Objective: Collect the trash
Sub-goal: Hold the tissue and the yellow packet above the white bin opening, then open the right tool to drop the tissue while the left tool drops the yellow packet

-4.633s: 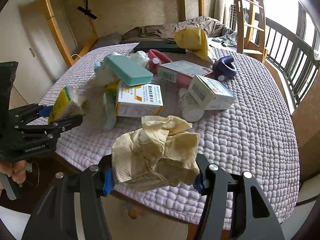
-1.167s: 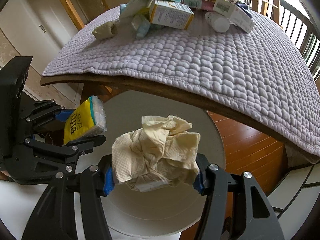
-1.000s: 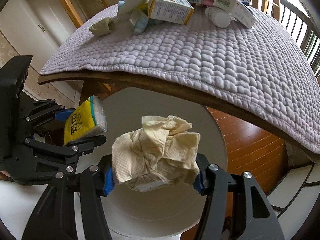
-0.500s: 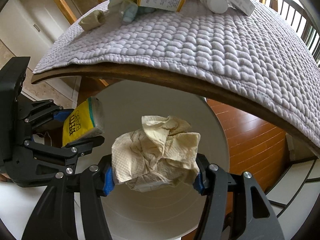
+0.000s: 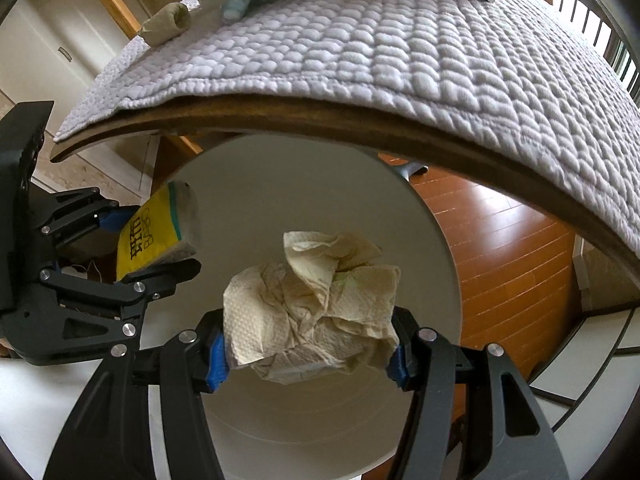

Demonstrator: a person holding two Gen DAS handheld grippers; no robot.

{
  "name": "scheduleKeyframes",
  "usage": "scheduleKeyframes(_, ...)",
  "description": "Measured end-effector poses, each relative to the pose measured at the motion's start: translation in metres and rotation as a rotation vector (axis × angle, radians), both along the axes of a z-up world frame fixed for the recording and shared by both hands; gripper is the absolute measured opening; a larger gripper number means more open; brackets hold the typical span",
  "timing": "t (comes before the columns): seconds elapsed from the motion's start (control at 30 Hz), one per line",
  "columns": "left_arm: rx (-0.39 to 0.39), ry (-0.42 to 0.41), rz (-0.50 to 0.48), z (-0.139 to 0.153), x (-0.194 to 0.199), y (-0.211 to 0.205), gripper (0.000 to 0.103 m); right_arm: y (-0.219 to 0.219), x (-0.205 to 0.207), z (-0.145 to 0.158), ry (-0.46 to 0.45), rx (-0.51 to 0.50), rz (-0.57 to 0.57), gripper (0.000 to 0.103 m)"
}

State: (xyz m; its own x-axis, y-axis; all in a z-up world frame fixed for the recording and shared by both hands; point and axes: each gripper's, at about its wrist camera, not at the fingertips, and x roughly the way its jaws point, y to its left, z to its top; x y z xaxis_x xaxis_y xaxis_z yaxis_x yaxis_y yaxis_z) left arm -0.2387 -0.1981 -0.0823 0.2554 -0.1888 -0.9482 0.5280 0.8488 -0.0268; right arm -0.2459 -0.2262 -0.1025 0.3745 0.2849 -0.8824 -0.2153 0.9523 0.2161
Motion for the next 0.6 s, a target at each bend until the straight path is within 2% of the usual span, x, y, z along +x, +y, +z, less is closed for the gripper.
scheduleKeyframes(0.17, 0.008, 0.006, 0.000, -0.004, 0.000, -0.005, 0.061, -0.004, -0.004, -0.004, 0.004, 0.002, -0.011, 0.059)
scheduleKeyframes(0.2, 0.012, 0.005, 0.002, -0.005, 0.000, -0.004, 0.064, -0.006, -0.004, -0.003, 0.004, 0.005, -0.012, 0.060)
scheduleKeyframes(0.27, 0.016, -0.005, 0.008, -0.003, 0.000, 0.000, 0.072, -0.007, -0.002, 0.000, 0.005, 0.010, -0.020, 0.071)
scheduleKeyframes(0.4, 0.011, -0.017, 0.008, 0.001, 0.001, 0.002, 0.085, -0.011, 0.002, 0.006, -0.005, 0.015, -0.031, 0.077)
scheduleKeyframes(0.6, 0.011, -0.024, 0.014, 0.011, -0.002, 0.006, 0.086, -0.013, 0.004, 0.018, -0.018, 0.018, -0.029, 0.077)
